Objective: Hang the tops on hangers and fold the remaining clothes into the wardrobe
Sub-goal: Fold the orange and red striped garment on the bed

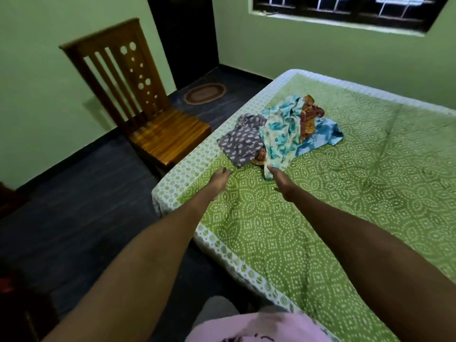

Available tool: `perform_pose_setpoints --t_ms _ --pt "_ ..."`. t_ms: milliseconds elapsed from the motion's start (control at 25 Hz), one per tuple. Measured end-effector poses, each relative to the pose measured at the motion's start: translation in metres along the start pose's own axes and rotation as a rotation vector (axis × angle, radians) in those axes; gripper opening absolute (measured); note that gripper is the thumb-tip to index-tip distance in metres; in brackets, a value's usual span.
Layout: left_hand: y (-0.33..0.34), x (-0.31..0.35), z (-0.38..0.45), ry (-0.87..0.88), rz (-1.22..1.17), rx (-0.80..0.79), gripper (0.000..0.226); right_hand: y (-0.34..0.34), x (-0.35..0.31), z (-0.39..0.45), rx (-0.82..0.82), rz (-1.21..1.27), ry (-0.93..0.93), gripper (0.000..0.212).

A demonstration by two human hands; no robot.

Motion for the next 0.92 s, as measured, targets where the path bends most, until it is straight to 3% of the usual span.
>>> perform_pose_setpoints --t_ms 240,440,720,920 --pt "0.008 0.072 0.079 0.048 0.008 -0.073 0.052 -0.006 -0.021 0.055 0.054 0.081 0.04 0.051" --pt "0.024 0.11 0.148 0.102 0.136 -0.149 0.048 -0.014 -0.021 0.102 0.197 0.152 0.079 0.052" --pt "0.03 0.088 0.233 0.081 0.243 -0.286 0.045 0.009 0.02 0.176 0.301 0.249 0.247 0.048" --pt "0.051 0.071 0.305 0.014 0.255 -0.283 0.035 0.01 0.068 0.237 0.302 0.267 0.358 0.044"
Point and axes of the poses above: each hand's wrist, its own z-axis towards the middle knuckle, its own y-axis out of the palm, x = y × z, the point moved 10 cm from there along z, towards the middle knuckle, and after that the axes turned 5 degrees about -y, right-handed, at the moved point
